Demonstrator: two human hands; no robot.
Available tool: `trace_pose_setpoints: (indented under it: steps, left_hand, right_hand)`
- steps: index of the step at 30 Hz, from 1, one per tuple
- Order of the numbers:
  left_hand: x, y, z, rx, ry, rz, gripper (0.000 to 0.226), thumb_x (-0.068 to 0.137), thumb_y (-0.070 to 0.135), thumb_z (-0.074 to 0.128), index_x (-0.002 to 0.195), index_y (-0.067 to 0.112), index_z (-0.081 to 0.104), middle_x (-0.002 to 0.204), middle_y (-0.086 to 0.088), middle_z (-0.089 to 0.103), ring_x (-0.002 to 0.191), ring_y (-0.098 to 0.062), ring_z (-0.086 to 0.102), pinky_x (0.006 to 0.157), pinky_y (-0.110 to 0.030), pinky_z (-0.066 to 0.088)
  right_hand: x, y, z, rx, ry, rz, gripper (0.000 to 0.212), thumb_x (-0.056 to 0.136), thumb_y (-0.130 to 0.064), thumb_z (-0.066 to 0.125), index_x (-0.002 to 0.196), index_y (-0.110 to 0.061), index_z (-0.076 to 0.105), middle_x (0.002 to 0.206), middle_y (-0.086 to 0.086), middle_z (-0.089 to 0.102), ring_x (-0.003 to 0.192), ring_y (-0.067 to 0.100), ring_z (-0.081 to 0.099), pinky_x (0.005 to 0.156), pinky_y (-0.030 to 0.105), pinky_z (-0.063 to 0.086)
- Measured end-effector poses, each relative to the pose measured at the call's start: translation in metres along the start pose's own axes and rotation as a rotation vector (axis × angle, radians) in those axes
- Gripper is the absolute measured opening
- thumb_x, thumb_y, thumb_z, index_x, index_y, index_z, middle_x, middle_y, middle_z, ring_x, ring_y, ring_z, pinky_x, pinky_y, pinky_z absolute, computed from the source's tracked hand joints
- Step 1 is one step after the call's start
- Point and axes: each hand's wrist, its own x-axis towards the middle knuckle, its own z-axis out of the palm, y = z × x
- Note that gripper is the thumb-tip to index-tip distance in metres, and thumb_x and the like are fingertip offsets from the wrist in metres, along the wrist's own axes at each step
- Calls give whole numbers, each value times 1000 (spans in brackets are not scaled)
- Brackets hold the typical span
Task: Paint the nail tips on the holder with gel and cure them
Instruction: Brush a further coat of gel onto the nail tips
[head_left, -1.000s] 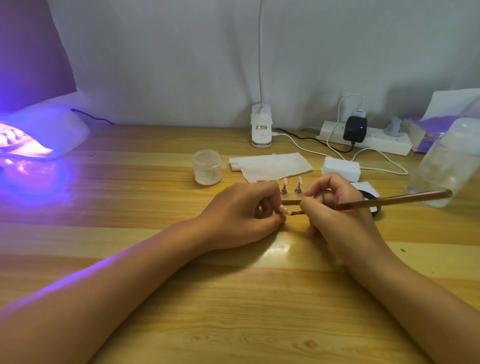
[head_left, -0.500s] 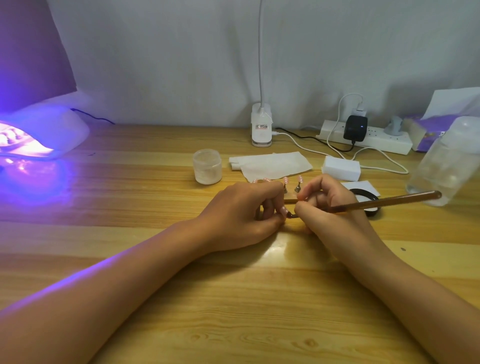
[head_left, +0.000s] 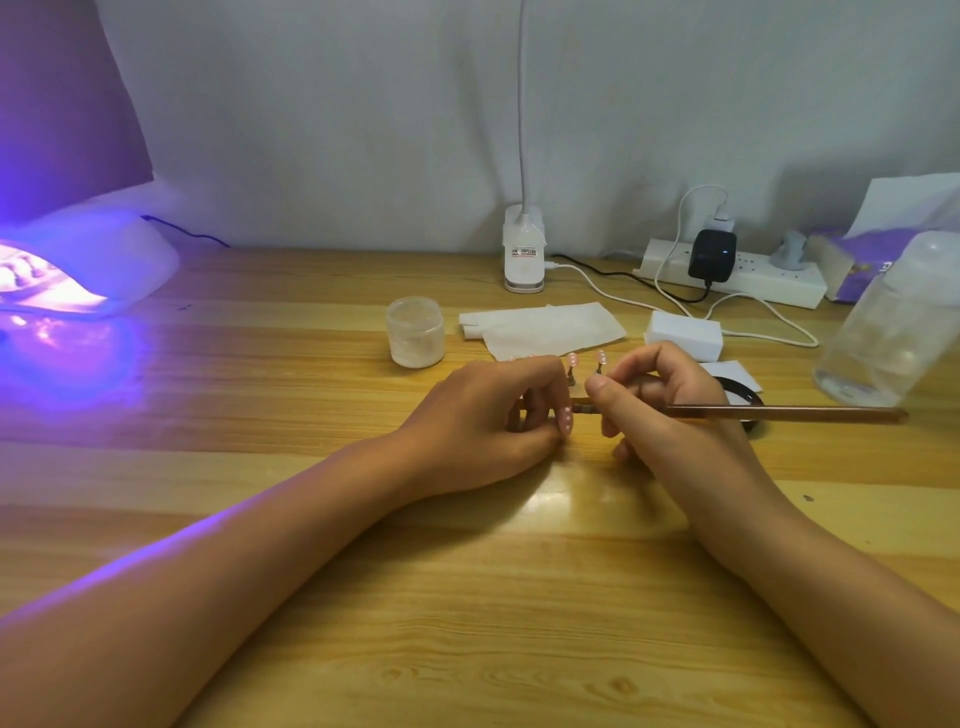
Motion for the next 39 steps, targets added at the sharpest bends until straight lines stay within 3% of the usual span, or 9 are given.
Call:
trace_pose_setpoints:
  steps: [6,12,19,24,28,30,34,39]
  left_hand:
    - [1,-1,1,-9,5,-5,15,84,13,69,86,25,61,64,14,54,57,-7,49,54,-19,34]
    - [0,0,0,-15,8,-9,24,83,11,70,81,33,60,65,13,55,57,-8,49,54,-19,34]
    - [0,0,0,-18,0,-2,24,84,14,71,81,34,58,67,13,57,59,-8,50,55,-19,35]
    - [0,0,0,1,8,0,28,85,14,71,81,37,56,65,14,53,57,-8,48,54,-20,34]
    - [0,0,0,-9,-2,-4,22,85,13,71,81,32,61,66,12,55,58,-8,49,55,-21,35]
    - [0,0,0,-12,-3,-4,20,85,12,71,82,30,63,66,12,55,58,-7,49,55,-20,35]
    - [0,0,-1,-18,-8,-7,15,85,12,71,83,26,65,67,11,56,60,-9,50,55,-22,36]
    - [0,1,-2,-13,2,-4,18,85,13,73,81,27,63,64,16,54,58,-6,49,55,-18,34]
  right_hand:
    - [0,-1,1,-49,-21,-6,12,89,-24,68,89,-17,58,67,4,68,61,6,64,55,16,48]
    - [1,1,0,-102,2,3,8,89,-20,67,87,-19,59,71,11,68,63,12,63,63,33,53]
    - [0,1,0,-37,-17,-15,10,89,-25,66,90,-19,58,66,-3,67,62,4,63,55,19,49]
    - [-2,0,1,-105,-3,-21,10,90,-25,67,88,-21,58,74,10,68,74,23,66,66,38,53]
    - [-1,-1,1,-128,17,-5,9,91,-24,66,89,-19,59,74,9,68,69,21,65,69,43,54]
    - [0,0,0,-118,27,2,9,91,-24,65,90,-18,59,70,6,67,64,13,63,65,38,54]
    - [-1,-1,0,-50,38,20,14,90,-30,65,92,-18,59,65,-3,66,58,1,60,52,18,47]
    - [-1,-2,0,-51,6,19,12,90,-27,66,92,-17,59,66,-1,67,61,4,62,55,22,49]
